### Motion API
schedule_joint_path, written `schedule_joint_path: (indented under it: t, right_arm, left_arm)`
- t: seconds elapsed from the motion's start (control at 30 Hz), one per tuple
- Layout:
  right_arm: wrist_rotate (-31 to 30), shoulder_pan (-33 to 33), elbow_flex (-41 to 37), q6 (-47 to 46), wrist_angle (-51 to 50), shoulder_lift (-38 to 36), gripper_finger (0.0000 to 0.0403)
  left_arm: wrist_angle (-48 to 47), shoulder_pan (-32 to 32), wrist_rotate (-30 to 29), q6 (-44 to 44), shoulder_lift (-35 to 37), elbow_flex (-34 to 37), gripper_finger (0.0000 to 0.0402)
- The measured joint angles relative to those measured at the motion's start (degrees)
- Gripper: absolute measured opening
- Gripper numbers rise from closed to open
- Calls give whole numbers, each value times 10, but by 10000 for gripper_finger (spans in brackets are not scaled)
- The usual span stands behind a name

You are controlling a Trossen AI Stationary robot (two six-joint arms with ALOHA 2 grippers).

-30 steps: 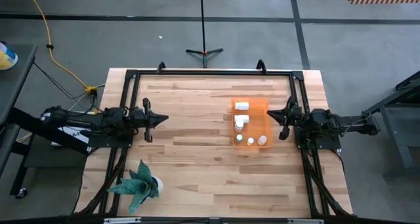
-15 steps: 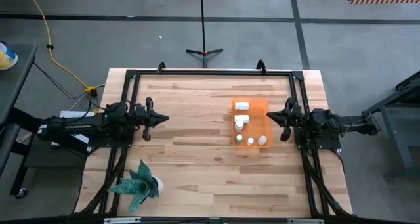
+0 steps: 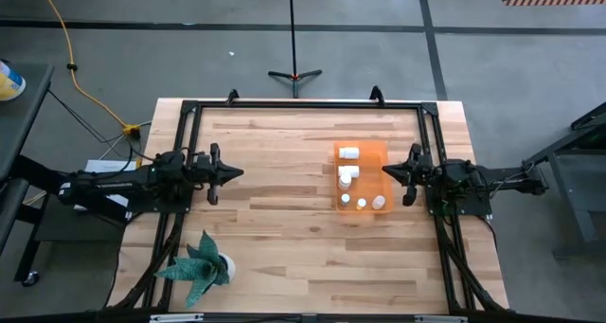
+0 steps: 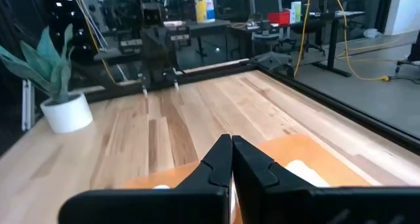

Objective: Pick and place pill bottles into a basket
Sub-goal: Return to Home Position

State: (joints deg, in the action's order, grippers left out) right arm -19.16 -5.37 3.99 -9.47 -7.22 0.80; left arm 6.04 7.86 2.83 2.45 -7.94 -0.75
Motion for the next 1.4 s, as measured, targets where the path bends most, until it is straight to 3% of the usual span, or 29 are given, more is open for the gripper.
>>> schedule_joint_path:
  t: [0.33, 0.63, 1.13, 1.4]
  right_arm:
    - [7, 0, 0, 14, 0, -1, 3]
    - [5, 0, -1, 19, 2, -1, 7]
    - [7, 0, -1, 20, -1, -1, 1]
    - [7, 0, -1, 20, -2, -1, 3]
  left_arm:
    - [-19, 0, 16, -5, 16, 0, 23]
    - [-48, 0, 19, 8, 15, 0, 85]
    - [-45, 0, 19, 8, 15, 1, 40]
    - [-47, 0, 19, 23, 15, 1, 45]
